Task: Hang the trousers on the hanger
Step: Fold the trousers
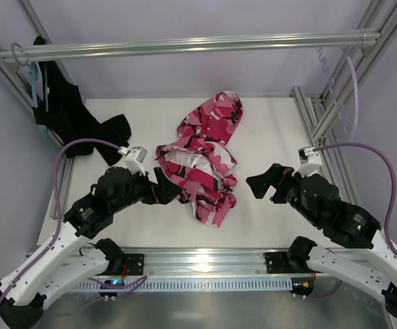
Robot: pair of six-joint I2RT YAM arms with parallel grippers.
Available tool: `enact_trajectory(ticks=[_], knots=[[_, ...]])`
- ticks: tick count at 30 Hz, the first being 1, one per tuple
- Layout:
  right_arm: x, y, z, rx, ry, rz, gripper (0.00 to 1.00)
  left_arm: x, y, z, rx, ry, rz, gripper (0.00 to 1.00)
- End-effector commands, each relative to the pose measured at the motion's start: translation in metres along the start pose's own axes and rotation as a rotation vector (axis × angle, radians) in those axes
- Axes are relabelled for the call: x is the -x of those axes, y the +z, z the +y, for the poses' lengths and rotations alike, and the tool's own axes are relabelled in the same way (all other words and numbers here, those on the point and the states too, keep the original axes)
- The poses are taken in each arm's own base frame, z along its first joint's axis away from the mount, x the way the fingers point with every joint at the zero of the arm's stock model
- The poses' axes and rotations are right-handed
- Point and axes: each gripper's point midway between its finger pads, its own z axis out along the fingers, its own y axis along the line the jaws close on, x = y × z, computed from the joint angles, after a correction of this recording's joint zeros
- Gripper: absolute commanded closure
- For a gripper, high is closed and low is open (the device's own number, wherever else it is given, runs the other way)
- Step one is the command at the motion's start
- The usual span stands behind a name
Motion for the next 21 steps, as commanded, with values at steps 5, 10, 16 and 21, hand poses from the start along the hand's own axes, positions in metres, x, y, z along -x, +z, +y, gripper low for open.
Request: enact_trajectory(ticks=[5, 10, 16, 21], knots=[[0.010, 0.026, 0.001, -0.065, -0.075, -0.041, 0.00, 0.030, 0.006, 0.021, 0.176, 0.014, -0.087, 0.00], [0.001, 0.064, 0.005, -0.108, -0.211, -0.011, 0.00, 0.071, 0.016, 0.036, 0.318, 0.061, -0.120, 0.00], [-0.033, 0.110, -0.006, -0.097, -0.206, 0.091, 0.03, 0.086, 0.056, 0.052, 0.277, 0.060, -0.071, 0.01], [-0.068, 0.131, -0.032, -0.119, -0.181, 0.152, 0.23, 0.082, 0.087, 0.087, 0.390, 0.055, -0.012, 0.06]])
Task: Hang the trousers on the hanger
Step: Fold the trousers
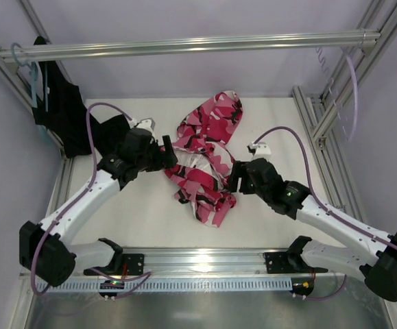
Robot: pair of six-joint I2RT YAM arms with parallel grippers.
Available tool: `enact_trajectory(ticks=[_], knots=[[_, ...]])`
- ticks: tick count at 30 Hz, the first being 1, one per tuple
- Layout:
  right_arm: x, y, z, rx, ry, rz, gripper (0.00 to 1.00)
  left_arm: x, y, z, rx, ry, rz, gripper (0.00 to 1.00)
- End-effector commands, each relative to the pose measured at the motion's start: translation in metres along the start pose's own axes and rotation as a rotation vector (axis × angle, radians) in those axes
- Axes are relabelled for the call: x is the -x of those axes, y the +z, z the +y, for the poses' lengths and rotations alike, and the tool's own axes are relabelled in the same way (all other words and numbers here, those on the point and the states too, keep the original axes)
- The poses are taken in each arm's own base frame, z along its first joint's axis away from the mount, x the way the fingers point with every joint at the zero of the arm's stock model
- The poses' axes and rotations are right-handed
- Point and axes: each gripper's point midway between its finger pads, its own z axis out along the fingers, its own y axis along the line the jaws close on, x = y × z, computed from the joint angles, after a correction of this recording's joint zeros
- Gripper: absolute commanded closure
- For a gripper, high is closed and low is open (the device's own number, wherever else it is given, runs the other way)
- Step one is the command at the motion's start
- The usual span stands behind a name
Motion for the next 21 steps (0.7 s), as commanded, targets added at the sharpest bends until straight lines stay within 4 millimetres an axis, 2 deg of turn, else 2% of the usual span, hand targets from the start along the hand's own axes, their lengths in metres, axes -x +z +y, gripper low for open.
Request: enact_trajectory(ticks=[1, 4, 7, 11, 14, 15, 16, 19, 20, 21], knots=[[-0.008, 0.017, 0.009, 0.077, 0.029, -0.013, 0.28, 0.014, 0.025, 0.002, 0.019, 0.028, -0.008, 0.07], [-0.027, 0.026, 0.012, 0.122, 0.023, 0.022, 0.31, 0.012, 0.051, 0.014, 0.066, -0.003, 0.011, 0.09], [-0.039, 0.034, 0.020, 0.187, -0.015, 0.045, 0.34, 0.020, 0.068, 0.021, 0.075, -0.082, 0.003, 0.13], [-0.055, 0.045, 0.026, 0.224, -0.023, 0.086, 0.35, 0.023, 0.096, 0.007, -0.023, -0.141, 0.008, 0.14], [-0.066, 0.052, 0.022, 0.211, -0.020, 0.115, 0.36, 0.023, 0.107, 0.007, -0.025, -0.129, 0.015, 0.17], [-0.066, 0.053, 0.021, 0.201, -0.022, 0.113, 0.37, 0.015, 0.114, 0.014, 0.013, -0.122, 0.046, 0.18], [-0.070, 0.054, 0.016, 0.186, -0.022, 0.120, 0.37, 0.015, 0.117, 0.020, 0.040, -0.102, 0.047, 0.18], [-0.072, 0.053, 0.008, 0.146, -0.010, 0.119, 0.38, 0.018, 0.124, 0.026, 0.073, -0.082, 0.075, 0.29], [-0.069, 0.051, 0.008, 0.141, 0.005, 0.110, 0.38, 0.028, 0.125, 0.030, 0.097, -0.074, 0.056, 0.41], [-0.068, 0.050, 0.006, 0.129, 0.013, 0.103, 0.38, 0.029, 0.126, 0.031, 0.106, -0.070, 0.056, 0.48]])
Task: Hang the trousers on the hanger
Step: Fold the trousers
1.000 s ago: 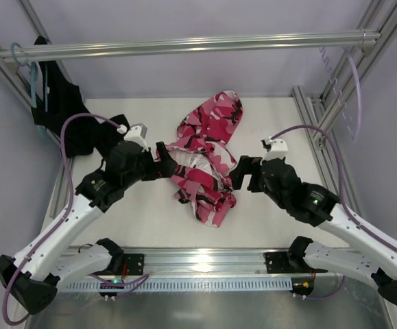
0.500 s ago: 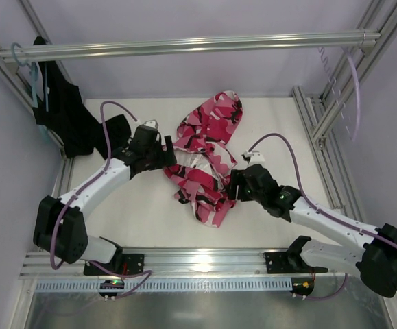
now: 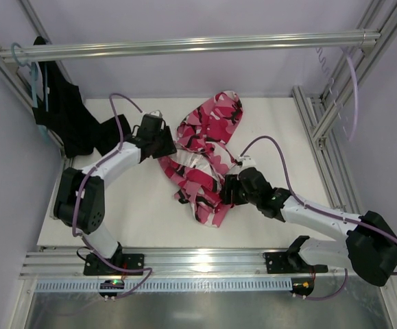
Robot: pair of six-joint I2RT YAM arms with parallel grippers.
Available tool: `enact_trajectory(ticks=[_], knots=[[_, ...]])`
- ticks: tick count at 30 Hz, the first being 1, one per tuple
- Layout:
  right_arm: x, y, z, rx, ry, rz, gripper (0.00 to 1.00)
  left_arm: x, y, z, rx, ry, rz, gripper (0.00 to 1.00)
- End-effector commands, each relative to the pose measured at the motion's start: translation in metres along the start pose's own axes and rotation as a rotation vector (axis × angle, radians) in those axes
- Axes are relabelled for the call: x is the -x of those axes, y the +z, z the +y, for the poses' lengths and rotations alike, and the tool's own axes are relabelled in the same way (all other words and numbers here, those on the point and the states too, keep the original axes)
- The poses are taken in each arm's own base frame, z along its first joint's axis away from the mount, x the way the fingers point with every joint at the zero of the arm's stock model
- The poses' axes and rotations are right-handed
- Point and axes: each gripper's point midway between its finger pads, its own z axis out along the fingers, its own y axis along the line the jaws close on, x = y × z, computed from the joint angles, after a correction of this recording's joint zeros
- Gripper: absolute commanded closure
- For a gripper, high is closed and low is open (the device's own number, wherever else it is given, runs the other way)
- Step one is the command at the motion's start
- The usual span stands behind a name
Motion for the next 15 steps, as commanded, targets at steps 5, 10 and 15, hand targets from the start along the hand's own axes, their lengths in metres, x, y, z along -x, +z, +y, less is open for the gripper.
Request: enact_trajectory(ticks=[5, 10, 15], knots=[[0.041, -0.013, 0.020, 0.058, 0.050, -0.137, 0.38, 0.042, -0.018, -0.001, 0.038, 0.040, -0.085, 0.83], [0.065, -0.003, 0.038, 0.079, 0.048, -0.154, 0.38, 0.043, -0.026, 0.000, 0.049, 0.055, -0.082, 1.00], [0.071, 0.020, 0.041, 0.057, 0.041, -0.139, 0.51, 0.042, -0.031, 0.002, 0.061, 0.054, -0.074, 1.00]])
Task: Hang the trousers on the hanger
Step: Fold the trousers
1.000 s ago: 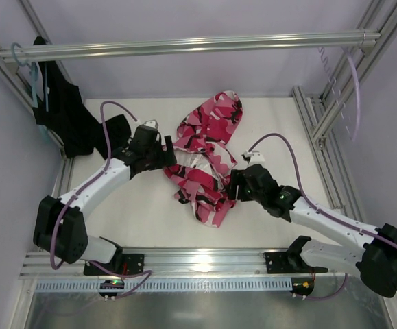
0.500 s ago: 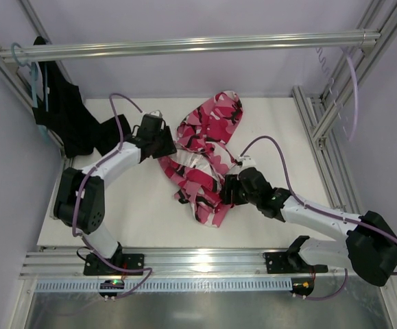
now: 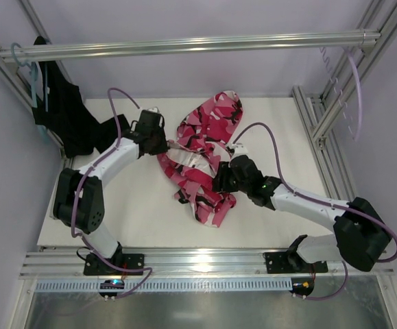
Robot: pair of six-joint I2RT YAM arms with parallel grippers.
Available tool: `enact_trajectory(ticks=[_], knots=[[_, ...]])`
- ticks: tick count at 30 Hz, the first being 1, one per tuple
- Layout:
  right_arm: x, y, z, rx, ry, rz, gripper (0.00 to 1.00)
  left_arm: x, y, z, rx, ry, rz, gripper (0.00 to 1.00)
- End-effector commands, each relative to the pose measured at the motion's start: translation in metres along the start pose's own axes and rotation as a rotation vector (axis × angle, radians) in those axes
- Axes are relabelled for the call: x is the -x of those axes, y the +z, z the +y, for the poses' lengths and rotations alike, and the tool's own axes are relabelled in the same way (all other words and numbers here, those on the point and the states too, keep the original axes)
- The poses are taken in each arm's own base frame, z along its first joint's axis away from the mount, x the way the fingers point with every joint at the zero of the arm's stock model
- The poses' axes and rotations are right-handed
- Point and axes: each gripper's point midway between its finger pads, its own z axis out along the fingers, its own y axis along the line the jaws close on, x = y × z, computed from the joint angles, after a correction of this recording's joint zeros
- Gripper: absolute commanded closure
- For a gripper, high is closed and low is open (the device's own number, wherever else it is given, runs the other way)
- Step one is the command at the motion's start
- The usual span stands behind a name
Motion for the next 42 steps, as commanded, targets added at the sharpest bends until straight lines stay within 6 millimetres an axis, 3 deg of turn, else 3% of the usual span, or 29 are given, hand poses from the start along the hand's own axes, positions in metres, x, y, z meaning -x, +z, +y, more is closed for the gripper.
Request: enact_trajectory(ticks=[1, 3, 4, 5, 6, 8, 9, 11, 12, 14, 15, 16, 18, 19, 21, 22, 24, 25, 26, 28, 29, 30, 31, 32, 34, 35, 37, 39, 42], knots=[[0.026, 0.014, 0.013, 0.010, 0.008, -0.054, 0.57, 0.026, -0.023, -0.004, 0.000, 0.005, -0.071, 1.00], [0.025, 0.016, 0.010, -0.020, 0.005, -0.036, 0.70, 0.027, -0.027, -0.003, 0.009, 0.001, -0.069, 1.00], [0.026, 0.016, 0.007, -0.048, -0.001, -0.015, 0.86, 0.030, -0.029, -0.001, 0.017, -0.009, -0.072, 1.00], [0.028, 0.014, 0.002, -0.085, -0.015, -0.011, 0.96, 0.040, -0.034, -0.002, 0.020, -0.019, -0.093, 1.00], [0.027, 0.006, -0.019, -0.203, -0.041, 0.004, 0.96, 0.045, -0.040, -0.003, 0.014, -0.029, -0.096, 1.00], [0.065, -0.020, -0.032, -0.330, -0.038, -0.086, 0.96, 0.057, -0.051, -0.022, -0.064, -0.052, -0.099, 1.00], [0.074, -0.041, -0.068, -0.482, -0.020, -0.086, 0.96, 0.071, -0.064, -0.044, -0.149, -0.068, -0.114, 1.00], [0.112, -0.085, -0.081, -0.522, 0.063, -0.187, 0.96, 0.085, -0.080, -0.092, -0.353, -0.143, -0.123, 1.00], [0.122, -0.109, -0.107, -0.608, 0.110, -0.213, 0.96, 0.093, -0.093, -0.120, -0.433, -0.139, -0.140, 1.00], [0.154, -0.157, -0.114, -0.657, 0.164, -0.326, 0.96, 0.097, -0.099, -0.159, -0.516, -0.133, -0.128, 1.00], [0.158, -0.187, -0.117, -0.687, 0.177, -0.354, 0.96, 0.106, -0.123, -0.193, -0.590, -0.113, -0.152, 1.00], [0.184, -0.219, -0.114, -0.704, 0.203, -0.445, 0.96, 0.101, -0.115, -0.206, -0.595, -0.113, -0.124, 1.00], [0.192, -0.249, -0.109, -0.706, 0.202, -0.473, 0.96, 0.101, -0.130, -0.234, -0.663, -0.136, -0.116, 1.00], [0.205, -0.263, -0.094, -0.638, 0.206, -0.500, 0.96, 0.098, -0.139, -0.250, -0.704, -0.134, -0.114, 1.00], [0.208, -0.267, -0.077, -0.538, 0.192, -0.496, 0.96, 0.098, -0.153, -0.262, -0.743, -0.145, -0.130, 1.00], [0.203, -0.262, -0.056, -0.403, 0.161, -0.458, 0.96, 0.096, -0.151, -0.257, -0.711, -0.150, -0.137, 1.00], [0.195, -0.245, -0.027, -0.218, 0.122, -0.416, 0.96, 0.092, -0.147, -0.230, -0.587, -0.158, -0.139, 1.00], [0.190, -0.247, -0.013, -0.126, 0.121, -0.414, 0.96, 0.091, -0.129, -0.200, -0.462, -0.147, -0.169, 1.00], [0.175, -0.241, 0.018, 0.050, 0.101, -0.341, 0.96, 0.092, -0.137, -0.184, -0.429, -0.150, -0.185, 1.00], [0.157, -0.221, 0.043, 0.210, 0.112, -0.309, 0.96, 0.090, -0.127, -0.145, -0.337, -0.168, -0.193, 1.00], [0.140, -0.222, 0.066, 0.323, 0.130, -0.275, 0.96, 0.079, -0.103, -0.105, -0.259, -0.196, -0.160, 1.00], [0.126, -0.203, 0.073, 0.364, 0.128, -0.261, 0.96, 0.090, -0.114, -0.094, -0.277, -0.213, -0.217, 1.00], [0.116, -0.196, 0.080, 0.386, 0.134, -0.247, 0.96, 0.089, -0.112, -0.083, -0.286, -0.207, -0.219, 1.00], [0.096, -0.187, 0.099, 0.444, 0.125, -0.192, 0.96, 0.080, -0.096, -0.054, -0.259, -0.232, -0.191, 1.00], [0.073, -0.157, 0.112, 0.473, 0.132, -0.154, 0.96, 0.080, -0.092, -0.037, -0.270, -0.240, -0.189, 1.00], [0.054, -0.136, 0.122, 0.474, 0.122, -0.093, 0.96, 0.074, -0.090, -0.033, -0.282, -0.226, -0.161, 1.00], [0.021, -0.117, 0.151, 0.539, 0.103, -0.035, 0.96, 0.058, -0.078, -0.012, -0.237, -0.233, -0.117, 1.00], [-0.004, -0.087, 0.168, 0.516, 0.083, 0.016, 0.96, 0.039, -0.066, 0.003, -0.190, -0.224, -0.082, 1.00], [-0.029, -0.062, 0.186, 0.479, 0.078, 0.062, 0.96, 0.020, -0.055, 0.038, -0.023, -0.239, -0.049, 1.00]])
